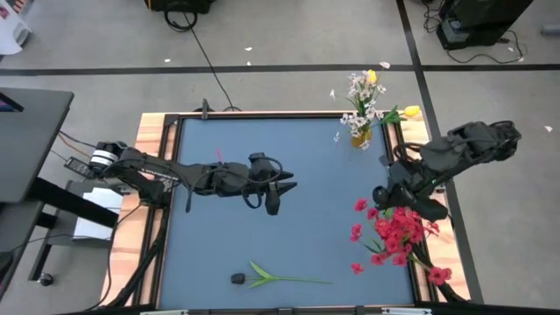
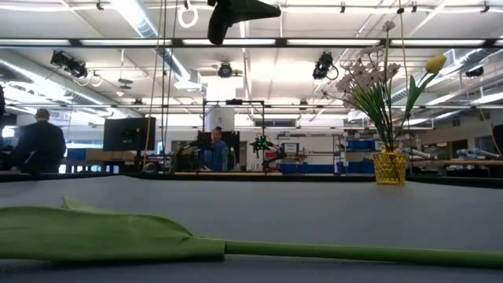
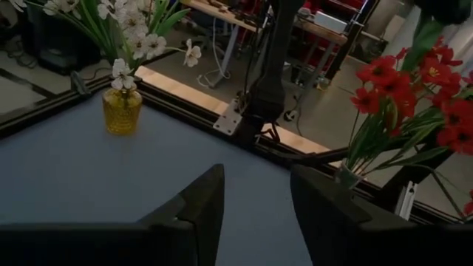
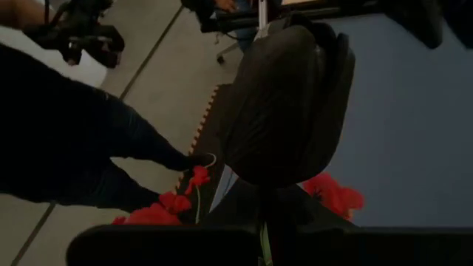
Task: Sort flowers into vase by color
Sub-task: Put the top black flower into the transparent vase
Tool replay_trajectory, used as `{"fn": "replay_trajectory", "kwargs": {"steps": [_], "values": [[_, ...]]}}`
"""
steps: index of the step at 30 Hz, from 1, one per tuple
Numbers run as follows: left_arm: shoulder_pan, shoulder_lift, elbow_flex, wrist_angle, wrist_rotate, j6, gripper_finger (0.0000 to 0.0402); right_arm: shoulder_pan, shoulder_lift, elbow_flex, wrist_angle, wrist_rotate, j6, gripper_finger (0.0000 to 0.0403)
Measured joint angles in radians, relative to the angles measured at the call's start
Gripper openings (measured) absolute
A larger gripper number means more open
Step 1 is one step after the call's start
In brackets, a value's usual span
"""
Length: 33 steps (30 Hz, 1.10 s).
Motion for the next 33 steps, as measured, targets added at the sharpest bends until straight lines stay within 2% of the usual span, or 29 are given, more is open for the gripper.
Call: {"fn": "replay_trajectory", "kwargs": {"steps": [6, 8, 15, 24, 29, 33], "values": [[0.009, 0.000, 0.000, -0.004, 0.000, 0.008, 0.0162, 0.044, -0.001, -0.041, 0.001, 0.014, -0.012, 0.0013], [0.012, 0.000, 0.000, -0.004, 0.001, 0.011, 0.0162, 0.058, 0.001, -0.060, 0.000, 0.006, -0.013, 0.0026], [0.017, 0.000, 0.000, -0.006, 0.001, 0.021, 0.0162, 0.092, 0.001, -0.090, -0.005, -0.045, 0.060, 0.0107], [0.016, 0.000, 0.000, -0.044, 0.005, 0.024, 0.0162, 0.091, -0.027, -0.090, -0.003, -0.212, 0.276, 0.0232], [0.014, 0.000, 0.000, -0.071, 0.018, 0.012, 0.0162, 0.091, -0.070, -0.090, 0.046, -0.244, 0.375, 0.0276], [0.014, 0.000, 0.000, -0.074, 0.037, -0.001, 0.0162, 0.091, -0.104, -0.090, 0.078, -0.218, 0.423, 0.0295]]}}
